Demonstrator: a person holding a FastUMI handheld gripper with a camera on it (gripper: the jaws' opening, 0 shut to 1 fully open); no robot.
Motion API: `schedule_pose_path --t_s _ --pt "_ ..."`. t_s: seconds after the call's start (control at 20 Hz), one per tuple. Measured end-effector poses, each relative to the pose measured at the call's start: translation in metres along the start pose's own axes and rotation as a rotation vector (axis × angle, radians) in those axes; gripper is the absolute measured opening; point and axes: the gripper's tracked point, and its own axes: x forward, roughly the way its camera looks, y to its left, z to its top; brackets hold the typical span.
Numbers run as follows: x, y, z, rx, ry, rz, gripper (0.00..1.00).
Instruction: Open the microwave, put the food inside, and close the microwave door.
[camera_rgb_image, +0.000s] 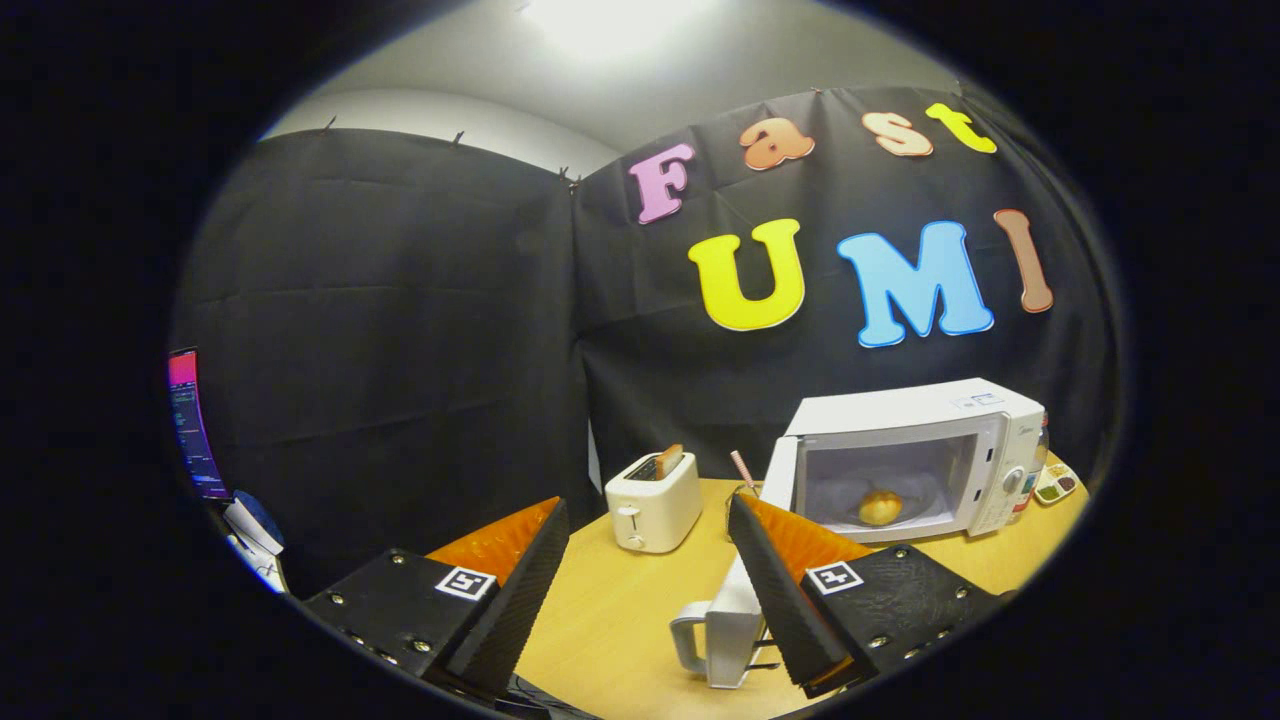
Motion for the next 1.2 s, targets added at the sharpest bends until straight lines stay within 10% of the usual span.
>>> schedule_pose_path --t_s 0.4,0.5,0.6,0.7,1.2 --pt "0.003 0.029 -0.074 0.010 0.154 0.078 0.76" --pt "0.012 0.020 -0.093 0.002 0.189 0.051 0.34" --pt "0.017 0.011 -0.114 -0.022 0.237 0.037 0.30" --pt "0.018 -0.009 -0.127 -0.034 0.258 -0.008 0.02" --pt "0.006 -0.048 -0.143 -0.033 0.314 -0.040 0.01"
